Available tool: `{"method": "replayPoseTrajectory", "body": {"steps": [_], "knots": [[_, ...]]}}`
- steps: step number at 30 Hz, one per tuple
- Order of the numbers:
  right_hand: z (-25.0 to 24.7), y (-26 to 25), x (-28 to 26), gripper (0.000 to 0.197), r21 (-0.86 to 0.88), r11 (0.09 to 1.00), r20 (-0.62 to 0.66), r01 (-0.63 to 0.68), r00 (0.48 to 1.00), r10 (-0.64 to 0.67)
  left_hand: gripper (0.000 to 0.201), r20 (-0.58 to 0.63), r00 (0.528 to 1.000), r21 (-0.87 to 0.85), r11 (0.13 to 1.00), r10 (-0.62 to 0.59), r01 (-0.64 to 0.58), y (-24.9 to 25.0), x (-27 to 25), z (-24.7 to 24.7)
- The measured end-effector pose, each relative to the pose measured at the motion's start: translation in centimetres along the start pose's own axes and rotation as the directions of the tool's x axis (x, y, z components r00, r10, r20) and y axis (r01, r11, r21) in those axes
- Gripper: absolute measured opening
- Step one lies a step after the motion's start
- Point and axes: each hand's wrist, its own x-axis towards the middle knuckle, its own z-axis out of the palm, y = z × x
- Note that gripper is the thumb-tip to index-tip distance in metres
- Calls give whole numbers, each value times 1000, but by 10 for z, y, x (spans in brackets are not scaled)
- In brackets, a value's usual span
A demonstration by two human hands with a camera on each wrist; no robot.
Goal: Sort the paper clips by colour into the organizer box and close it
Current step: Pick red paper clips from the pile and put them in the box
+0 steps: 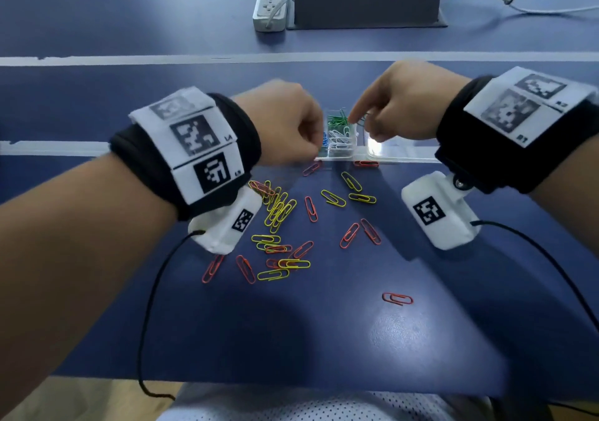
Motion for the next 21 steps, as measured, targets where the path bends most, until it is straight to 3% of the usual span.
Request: {"method": "replayPoseTrajectory", "body": {"steps": [6, 15, 21], "knots": [[-3, -7, 30, 19, 97, 995, -159, -19, 987, 34, 7, -111, 992, 15, 998, -67, 69, 7, 38, -11], [-1, -7, 37, 29, 107, 994, -126, -14, 992, 28, 17, -63, 992, 24, 993, -110, 112, 6, 61, -3], [-2, -3, 29, 30, 144, 989, -136, 19, 991, 0, 29, -94, 991, -13, 995, -95, 94, 0, 55, -5]]}}
